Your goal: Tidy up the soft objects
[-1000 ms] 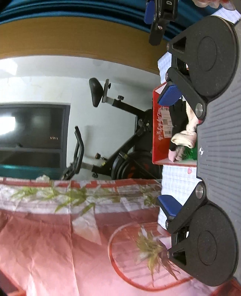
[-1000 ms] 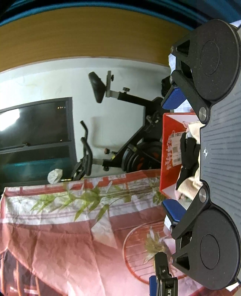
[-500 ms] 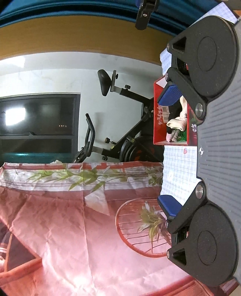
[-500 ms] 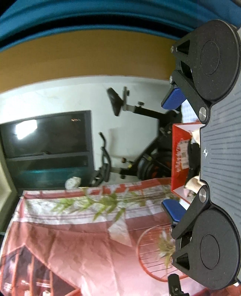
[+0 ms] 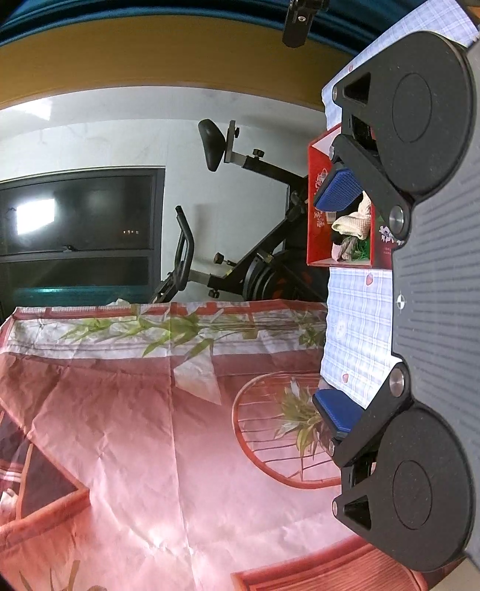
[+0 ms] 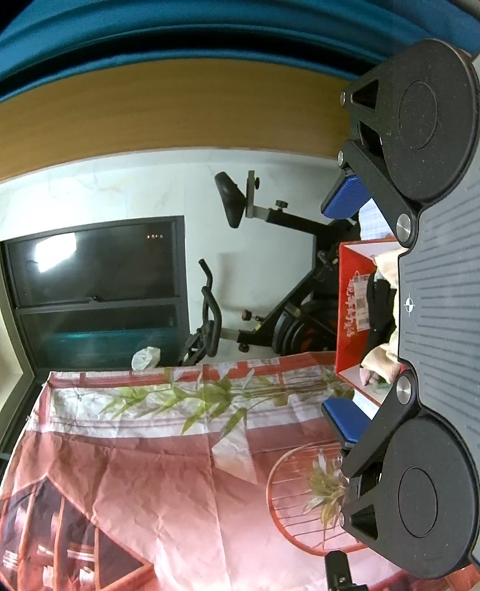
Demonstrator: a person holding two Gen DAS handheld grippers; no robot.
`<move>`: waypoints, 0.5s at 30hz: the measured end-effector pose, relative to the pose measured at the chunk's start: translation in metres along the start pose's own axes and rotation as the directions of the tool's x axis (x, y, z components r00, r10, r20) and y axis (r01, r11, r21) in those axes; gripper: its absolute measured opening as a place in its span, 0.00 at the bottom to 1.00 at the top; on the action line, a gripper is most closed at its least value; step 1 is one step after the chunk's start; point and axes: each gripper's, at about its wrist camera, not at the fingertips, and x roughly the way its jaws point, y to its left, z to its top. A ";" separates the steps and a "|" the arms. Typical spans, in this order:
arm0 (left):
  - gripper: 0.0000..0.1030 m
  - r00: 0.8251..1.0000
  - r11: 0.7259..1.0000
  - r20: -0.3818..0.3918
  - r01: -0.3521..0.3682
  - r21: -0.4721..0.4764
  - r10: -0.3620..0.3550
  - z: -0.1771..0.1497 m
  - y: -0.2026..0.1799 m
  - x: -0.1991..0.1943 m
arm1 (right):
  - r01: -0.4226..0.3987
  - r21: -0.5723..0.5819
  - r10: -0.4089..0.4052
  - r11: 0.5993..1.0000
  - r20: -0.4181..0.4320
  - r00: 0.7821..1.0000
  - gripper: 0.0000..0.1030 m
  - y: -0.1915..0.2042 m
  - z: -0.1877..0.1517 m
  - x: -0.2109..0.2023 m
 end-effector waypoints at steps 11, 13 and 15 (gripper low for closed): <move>1.00 1.000 1.000 -0.017 0.004 0.007 -0.004 -0.003 -0.005 0.001 | -0.003 0.027 0.003 1.000 -0.007 1.000 1.00 -0.006 -0.008 -0.002; 1.00 1.000 1.000 -0.018 0.005 0.008 -0.005 -0.005 -0.005 0.001 | 0.000 0.033 0.001 0.999 -0.007 1.000 1.00 -0.009 -0.009 -0.003; 1.00 1.000 1.000 -0.020 0.007 0.006 -0.007 -0.005 -0.004 0.000 | -0.002 0.043 0.002 0.999 -0.007 1.000 1.00 -0.011 -0.010 -0.003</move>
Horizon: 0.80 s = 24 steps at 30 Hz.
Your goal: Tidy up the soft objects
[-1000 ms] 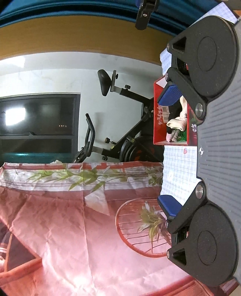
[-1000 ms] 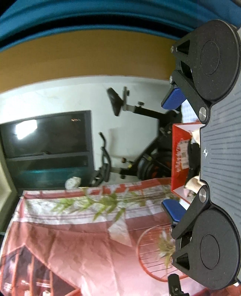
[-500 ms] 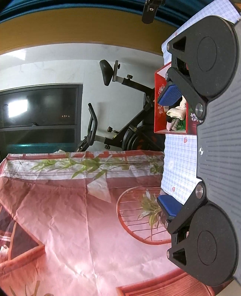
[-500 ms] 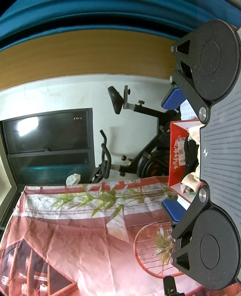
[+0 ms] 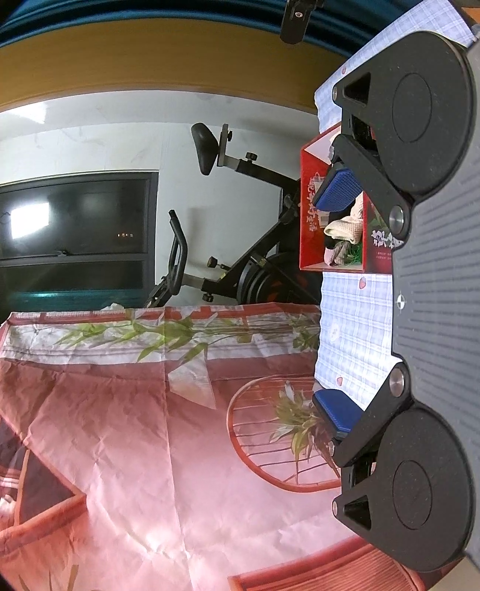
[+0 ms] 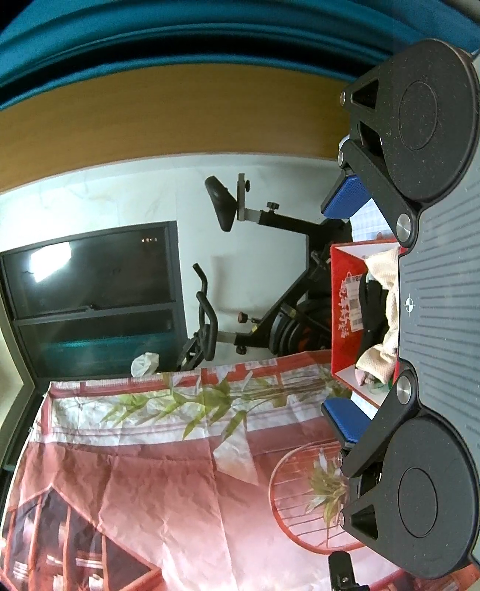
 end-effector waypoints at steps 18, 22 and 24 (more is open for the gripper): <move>1.00 1.000 1.000 -0.013 0.005 0.002 -0.005 -0.001 0.003 0.001 | -0.005 0.013 0.005 1.000 -0.008 1.000 1.00 -0.006 -0.006 -0.002; 1.00 1.000 1.000 -0.015 0.007 0.003 -0.007 0.000 0.004 0.002 | -0.010 0.010 0.010 1.000 -0.011 1.000 1.00 -0.002 -0.008 -0.002; 1.00 1.000 1.000 -0.019 0.011 0.003 -0.011 -0.001 0.005 0.003 | -0.014 0.010 0.014 1.000 -0.013 1.000 1.00 -0.001 -0.008 -0.001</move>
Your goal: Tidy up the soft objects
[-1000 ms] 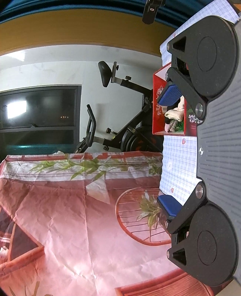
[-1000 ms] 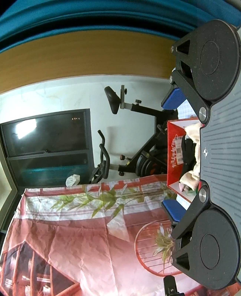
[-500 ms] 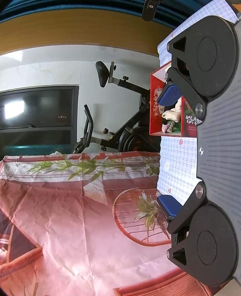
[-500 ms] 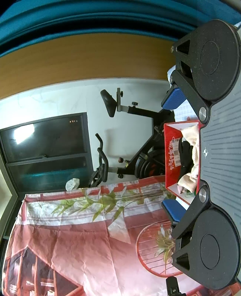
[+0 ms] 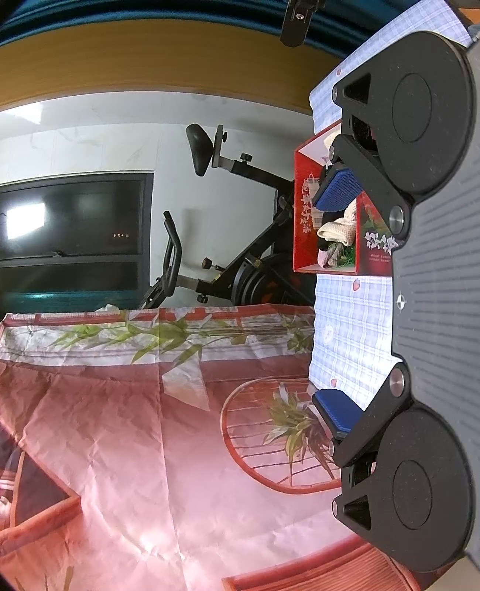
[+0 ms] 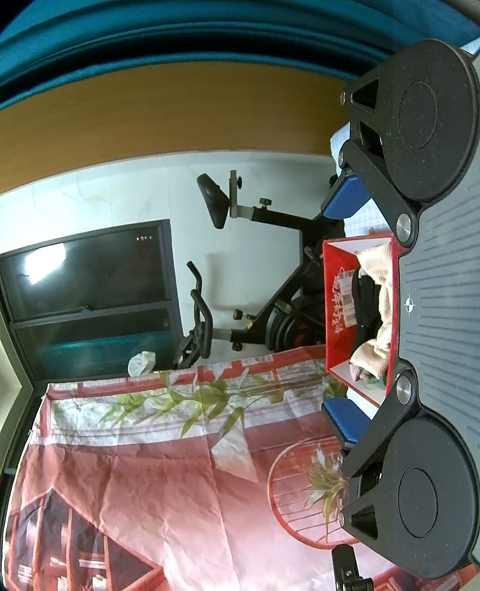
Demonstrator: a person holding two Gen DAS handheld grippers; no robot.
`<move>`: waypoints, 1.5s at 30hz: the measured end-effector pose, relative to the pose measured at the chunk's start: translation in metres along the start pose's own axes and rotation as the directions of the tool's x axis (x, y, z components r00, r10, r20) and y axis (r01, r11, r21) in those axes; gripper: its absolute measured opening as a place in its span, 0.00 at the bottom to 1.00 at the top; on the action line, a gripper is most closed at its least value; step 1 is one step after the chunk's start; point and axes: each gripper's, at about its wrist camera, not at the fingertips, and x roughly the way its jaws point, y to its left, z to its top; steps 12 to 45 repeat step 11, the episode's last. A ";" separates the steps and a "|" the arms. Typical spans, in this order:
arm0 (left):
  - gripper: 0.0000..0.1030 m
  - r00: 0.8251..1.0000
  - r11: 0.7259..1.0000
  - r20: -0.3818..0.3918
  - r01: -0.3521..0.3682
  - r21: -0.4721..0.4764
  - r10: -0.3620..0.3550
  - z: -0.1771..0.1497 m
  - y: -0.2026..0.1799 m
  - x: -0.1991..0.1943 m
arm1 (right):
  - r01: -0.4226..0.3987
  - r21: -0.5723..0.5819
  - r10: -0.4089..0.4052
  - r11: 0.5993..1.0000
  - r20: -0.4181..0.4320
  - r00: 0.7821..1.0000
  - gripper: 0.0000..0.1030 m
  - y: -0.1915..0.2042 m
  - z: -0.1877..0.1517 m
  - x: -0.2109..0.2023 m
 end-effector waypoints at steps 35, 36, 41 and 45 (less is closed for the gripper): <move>1.00 1.000 1.000 -0.006 0.025 0.004 -0.025 -0.003 0.000 0.002 | -0.005 -0.002 0.005 1.000 -0.013 1.000 1.00 0.010 -0.003 0.003; 1.00 1.000 1.000 -0.006 0.025 0.004 -0.025 -0.003 0.000 0.002 | -0.005 -0.002 0.005 1.000 -0.013 1.000 1.00 0.010 -0.003 0.003; 1.00 1.000 1.000 -0.006 0.025 0.004 -0.025 -0.003 0.000 0.002 | -0.005 -0.002 0.005 1.000 -0.013 1.000 1.00 0.010 -0.003 0.003; 1.00 1.000 1.000 -0.006 0.025 0.004 -0.025 -0.003 0.000 0.002 | -0.005 -0.002 0.005 1.000 -0.013 1.000 1.00 0.010 -0.003 0.003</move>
